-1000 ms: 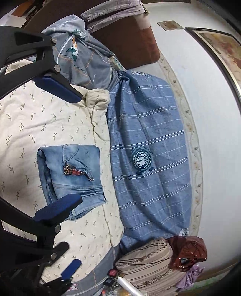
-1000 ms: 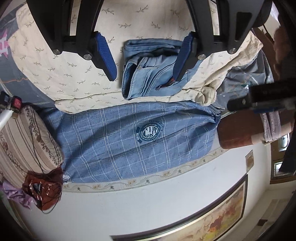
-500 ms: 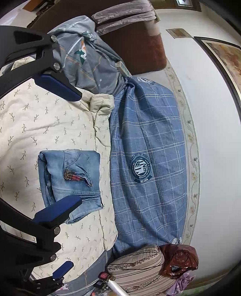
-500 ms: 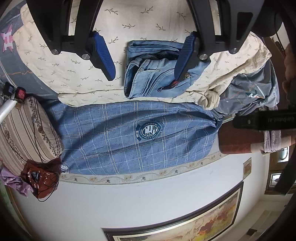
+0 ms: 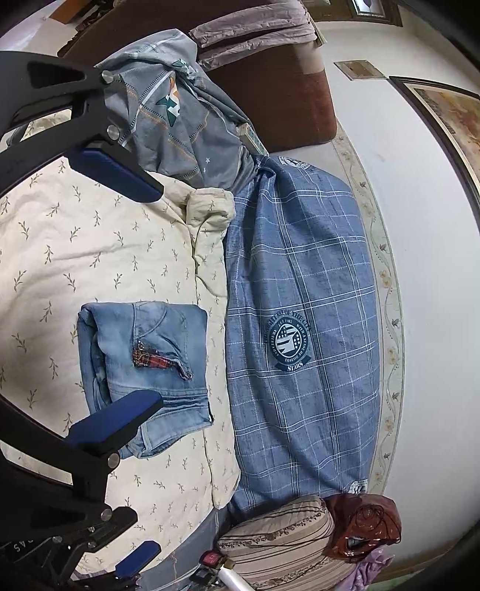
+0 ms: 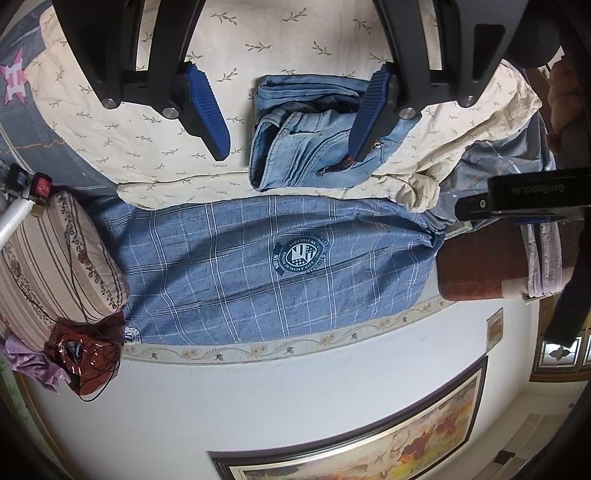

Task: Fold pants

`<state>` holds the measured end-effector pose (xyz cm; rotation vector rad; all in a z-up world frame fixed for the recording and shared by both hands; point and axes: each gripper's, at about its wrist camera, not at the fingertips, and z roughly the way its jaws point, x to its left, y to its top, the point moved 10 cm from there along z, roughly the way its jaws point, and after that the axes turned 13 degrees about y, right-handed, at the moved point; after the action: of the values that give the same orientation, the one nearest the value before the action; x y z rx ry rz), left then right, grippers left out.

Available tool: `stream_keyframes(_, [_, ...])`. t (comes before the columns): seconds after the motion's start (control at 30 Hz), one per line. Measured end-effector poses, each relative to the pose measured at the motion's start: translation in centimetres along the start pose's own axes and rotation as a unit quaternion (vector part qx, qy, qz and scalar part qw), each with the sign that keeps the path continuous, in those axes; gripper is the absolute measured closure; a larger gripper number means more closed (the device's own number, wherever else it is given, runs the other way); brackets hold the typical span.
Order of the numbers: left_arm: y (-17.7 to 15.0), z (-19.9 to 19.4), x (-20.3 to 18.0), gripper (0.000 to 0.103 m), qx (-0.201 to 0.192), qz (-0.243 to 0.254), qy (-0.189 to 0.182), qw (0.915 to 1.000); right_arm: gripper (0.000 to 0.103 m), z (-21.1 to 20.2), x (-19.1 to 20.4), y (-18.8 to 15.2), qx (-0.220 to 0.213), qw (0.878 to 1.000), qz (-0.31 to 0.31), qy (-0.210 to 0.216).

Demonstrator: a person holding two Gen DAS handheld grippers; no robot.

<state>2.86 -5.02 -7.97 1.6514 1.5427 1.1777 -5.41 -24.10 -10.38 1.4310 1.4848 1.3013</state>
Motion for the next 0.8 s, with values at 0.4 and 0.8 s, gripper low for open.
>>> stream_keyframes(0.4, [-0.9,1.1,0.6,0.002,0.02,-0.008,0.001,0.9998,0.033,0.1,0.7,0.3,-0.003,1.0,-0.005,0.009])
stream_keyframes(0.8, [-1.1,0.9,0.5,0.002,0.016,0.003,-0.003,0.9999,0.033,0.7,1.4,-0.2,0.01,1.0,-0.014,0.014])
